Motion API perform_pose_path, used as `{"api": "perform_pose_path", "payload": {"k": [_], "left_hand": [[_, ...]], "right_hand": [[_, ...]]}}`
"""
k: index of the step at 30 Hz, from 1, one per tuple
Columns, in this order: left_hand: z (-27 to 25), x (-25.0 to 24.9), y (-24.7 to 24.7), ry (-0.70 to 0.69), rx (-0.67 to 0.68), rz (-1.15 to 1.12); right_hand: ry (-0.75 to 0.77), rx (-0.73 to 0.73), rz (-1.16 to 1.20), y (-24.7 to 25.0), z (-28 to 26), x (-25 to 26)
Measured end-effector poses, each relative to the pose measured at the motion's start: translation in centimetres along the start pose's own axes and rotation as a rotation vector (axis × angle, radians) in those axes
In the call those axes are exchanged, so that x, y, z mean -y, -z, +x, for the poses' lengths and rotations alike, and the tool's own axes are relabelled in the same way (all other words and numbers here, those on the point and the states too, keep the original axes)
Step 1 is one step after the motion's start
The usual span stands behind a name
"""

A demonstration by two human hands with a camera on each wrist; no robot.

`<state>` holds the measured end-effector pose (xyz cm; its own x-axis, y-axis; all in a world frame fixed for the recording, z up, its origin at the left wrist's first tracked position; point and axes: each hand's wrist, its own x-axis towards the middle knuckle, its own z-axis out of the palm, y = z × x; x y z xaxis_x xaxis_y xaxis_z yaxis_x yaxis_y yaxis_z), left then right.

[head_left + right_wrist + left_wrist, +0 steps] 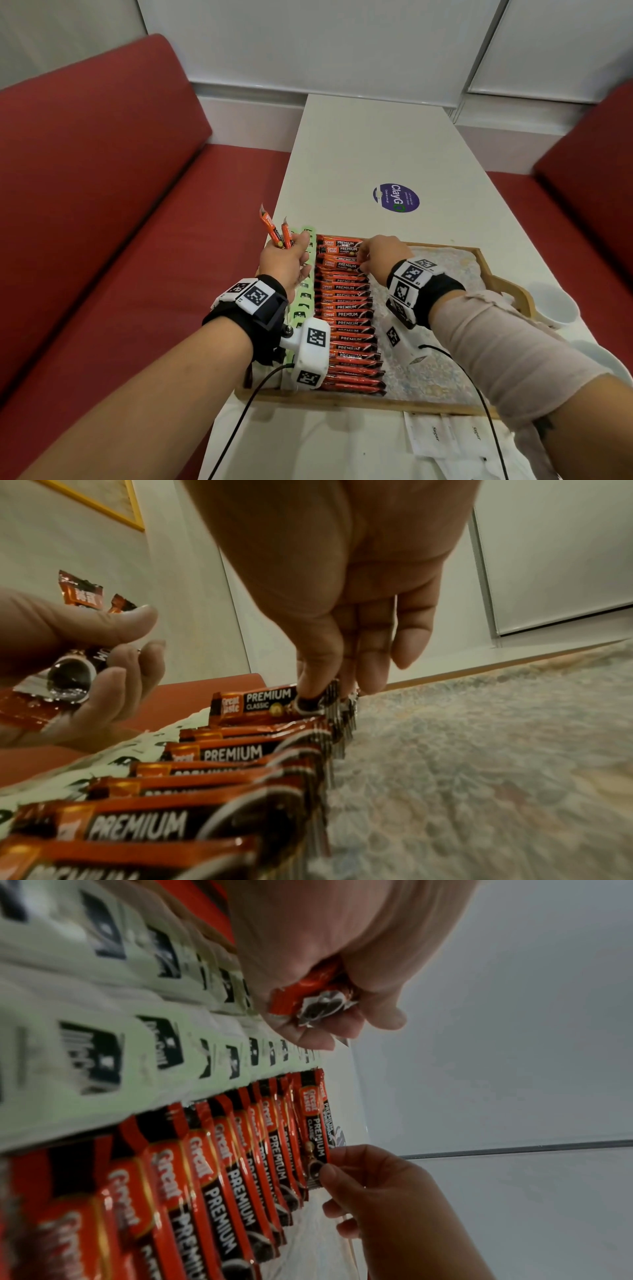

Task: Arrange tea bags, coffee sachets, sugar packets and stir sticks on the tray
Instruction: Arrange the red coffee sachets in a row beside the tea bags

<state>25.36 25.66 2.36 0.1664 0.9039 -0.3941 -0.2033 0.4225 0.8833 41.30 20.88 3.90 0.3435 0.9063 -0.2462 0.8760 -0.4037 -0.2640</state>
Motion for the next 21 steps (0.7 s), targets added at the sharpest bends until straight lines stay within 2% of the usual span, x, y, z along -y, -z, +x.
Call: {"api": "perform_pose_path", "payload": {"k": [11, 21], "left_hand": [[-0.34, -0.36, 0.04, 0.043, 0.014, 0.069], [-0.22, -0.13, 0.09, 0.080, 0.099, 0.060]], "right_hand": [[-0.007, 0.001, 0.052, 0.29, 0.14, -0.03], [0.014, 0.021, -0.008, 0.03, 0.06, 0.02]]}}
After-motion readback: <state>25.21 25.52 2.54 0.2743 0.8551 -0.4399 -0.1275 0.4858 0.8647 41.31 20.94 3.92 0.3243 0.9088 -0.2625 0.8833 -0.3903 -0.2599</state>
